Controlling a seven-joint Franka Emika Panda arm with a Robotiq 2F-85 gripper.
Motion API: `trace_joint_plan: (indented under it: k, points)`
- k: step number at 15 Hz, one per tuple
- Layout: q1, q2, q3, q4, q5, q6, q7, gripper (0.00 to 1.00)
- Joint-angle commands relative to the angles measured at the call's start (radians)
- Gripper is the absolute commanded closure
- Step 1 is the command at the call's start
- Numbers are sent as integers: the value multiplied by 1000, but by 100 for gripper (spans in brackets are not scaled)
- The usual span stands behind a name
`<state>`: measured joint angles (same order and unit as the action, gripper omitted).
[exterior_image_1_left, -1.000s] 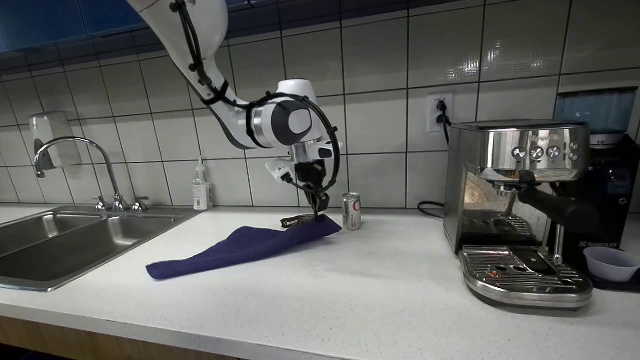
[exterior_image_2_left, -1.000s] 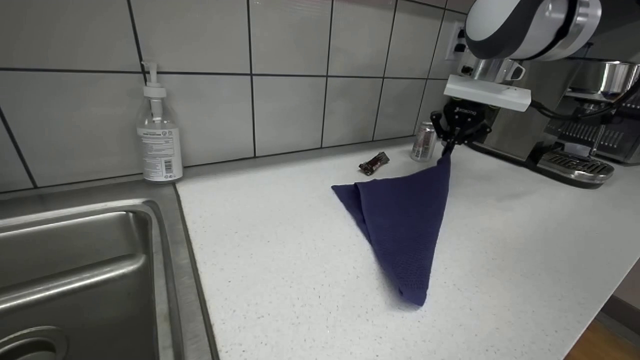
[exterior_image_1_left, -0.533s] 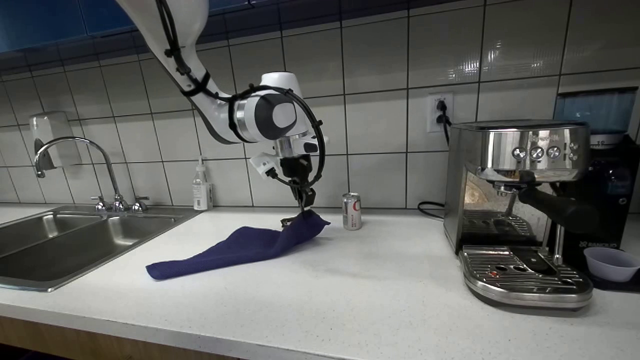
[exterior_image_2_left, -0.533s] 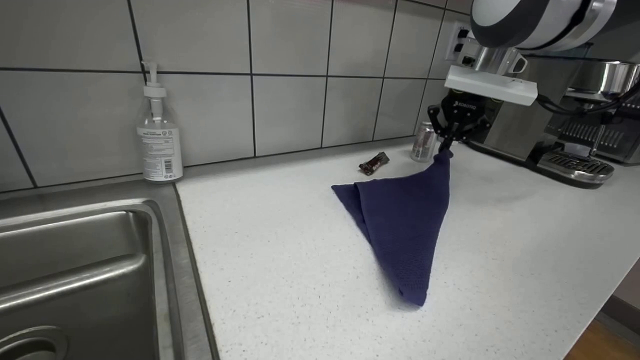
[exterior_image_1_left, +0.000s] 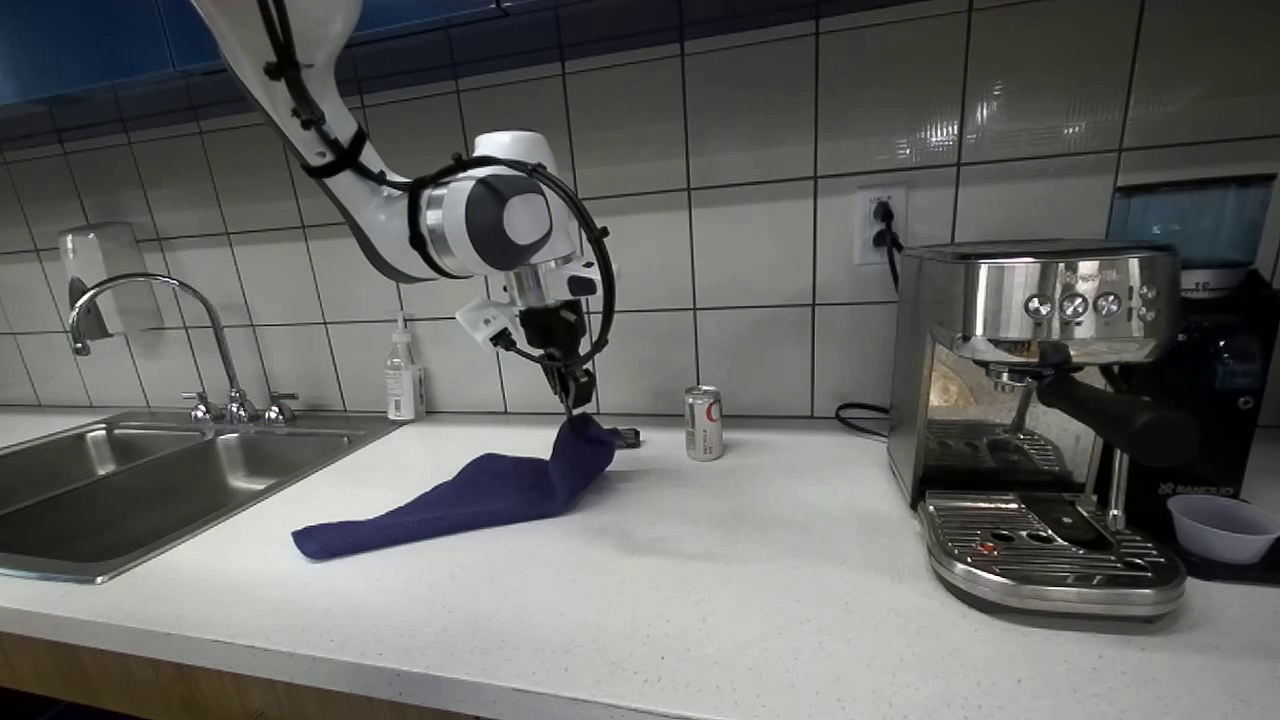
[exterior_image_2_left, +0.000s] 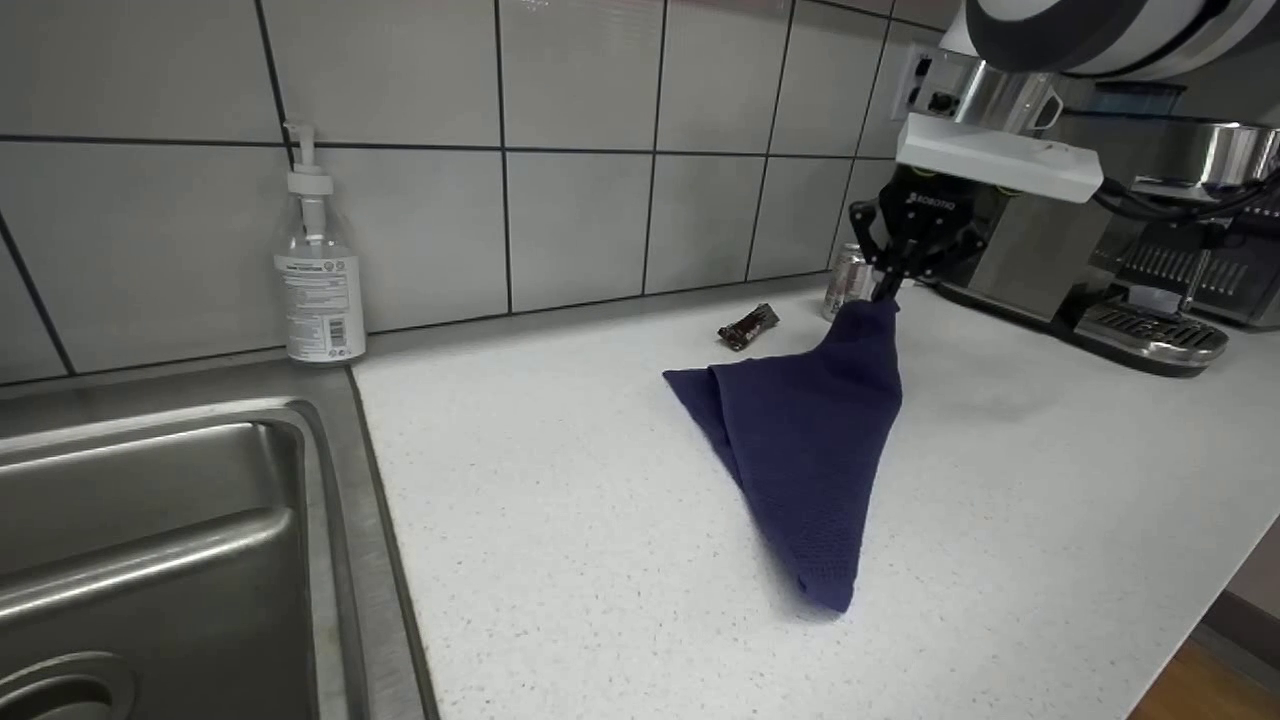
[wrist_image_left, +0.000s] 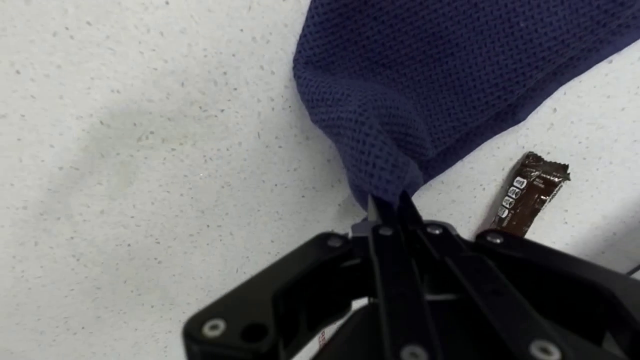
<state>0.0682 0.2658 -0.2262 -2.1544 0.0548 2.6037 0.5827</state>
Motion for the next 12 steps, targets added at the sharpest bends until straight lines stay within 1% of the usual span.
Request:
trace_joint_plan:
  k: [1,5,12]
  points:
    - [8,-85,22,-86,-54,27,51,99]
    - [15,-133,45,-139,-93,37,83,99]
    - [17,-209,113,-220,-139,40,145,99]
